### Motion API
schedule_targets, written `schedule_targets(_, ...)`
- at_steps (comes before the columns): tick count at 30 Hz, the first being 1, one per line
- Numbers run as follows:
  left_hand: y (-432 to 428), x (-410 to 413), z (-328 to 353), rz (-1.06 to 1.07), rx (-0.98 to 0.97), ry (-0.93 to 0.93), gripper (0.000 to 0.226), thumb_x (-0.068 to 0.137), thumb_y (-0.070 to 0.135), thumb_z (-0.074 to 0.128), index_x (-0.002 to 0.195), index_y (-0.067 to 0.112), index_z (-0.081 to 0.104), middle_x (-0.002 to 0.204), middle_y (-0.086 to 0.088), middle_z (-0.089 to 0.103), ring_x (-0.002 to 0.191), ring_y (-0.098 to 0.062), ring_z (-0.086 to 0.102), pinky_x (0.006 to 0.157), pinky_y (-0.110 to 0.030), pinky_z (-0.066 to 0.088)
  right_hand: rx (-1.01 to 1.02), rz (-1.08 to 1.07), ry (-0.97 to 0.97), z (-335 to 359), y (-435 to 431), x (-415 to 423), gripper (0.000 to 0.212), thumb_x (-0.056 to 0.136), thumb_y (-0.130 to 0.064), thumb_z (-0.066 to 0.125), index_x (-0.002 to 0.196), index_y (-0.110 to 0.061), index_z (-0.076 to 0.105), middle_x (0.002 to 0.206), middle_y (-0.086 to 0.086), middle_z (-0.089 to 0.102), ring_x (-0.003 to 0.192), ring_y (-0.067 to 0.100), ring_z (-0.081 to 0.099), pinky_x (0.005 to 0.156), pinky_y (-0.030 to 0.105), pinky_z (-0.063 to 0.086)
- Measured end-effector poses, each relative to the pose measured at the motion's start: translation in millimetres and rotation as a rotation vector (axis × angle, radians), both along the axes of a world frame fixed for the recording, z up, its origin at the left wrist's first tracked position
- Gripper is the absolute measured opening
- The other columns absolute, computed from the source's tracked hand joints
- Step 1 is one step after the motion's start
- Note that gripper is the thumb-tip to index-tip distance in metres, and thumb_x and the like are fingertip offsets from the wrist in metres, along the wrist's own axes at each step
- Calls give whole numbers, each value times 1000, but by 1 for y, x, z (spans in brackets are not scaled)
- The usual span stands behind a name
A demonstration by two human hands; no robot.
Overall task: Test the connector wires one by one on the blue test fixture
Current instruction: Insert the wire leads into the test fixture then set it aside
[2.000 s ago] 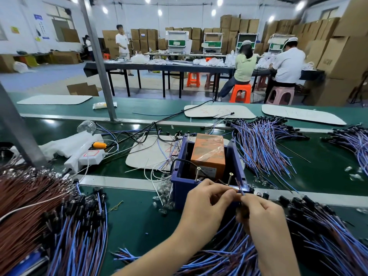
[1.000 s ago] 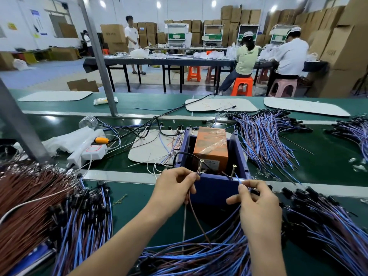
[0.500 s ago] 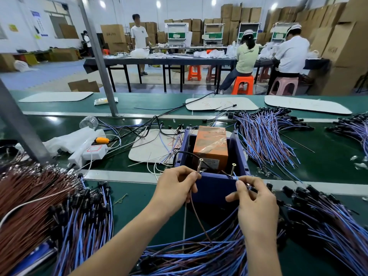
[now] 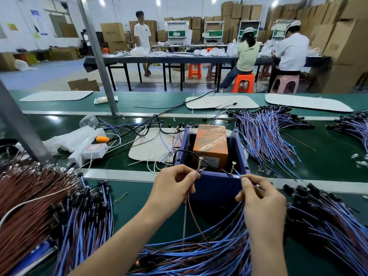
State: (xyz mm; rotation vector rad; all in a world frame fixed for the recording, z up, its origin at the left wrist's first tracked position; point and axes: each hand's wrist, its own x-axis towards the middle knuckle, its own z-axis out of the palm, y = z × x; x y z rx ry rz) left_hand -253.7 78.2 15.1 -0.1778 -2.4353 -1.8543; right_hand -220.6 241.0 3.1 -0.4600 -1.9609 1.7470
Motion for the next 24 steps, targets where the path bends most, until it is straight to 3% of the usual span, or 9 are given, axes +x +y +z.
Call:
schedule_targets(10,2,-4,2,9,-9,-3,18,93,15,58,79,16,70,50,4,58,42,-11,46,45,-21,42,57,26,-21,0,-4,-1,20,94,-17,58,76,-27,62,53,-12,63,39,-2,47,52,22,34)
schedule_targets(24,-1,-3,2,29,29,-17,17,93,14,58,82,12,70,52,1,59,43,-13,45,44,-22,43,82,-22,-28,-6,-1,-3,20,94,-19,56,77,-29,61,56,-13,65,47,-3,53,58,25,38)
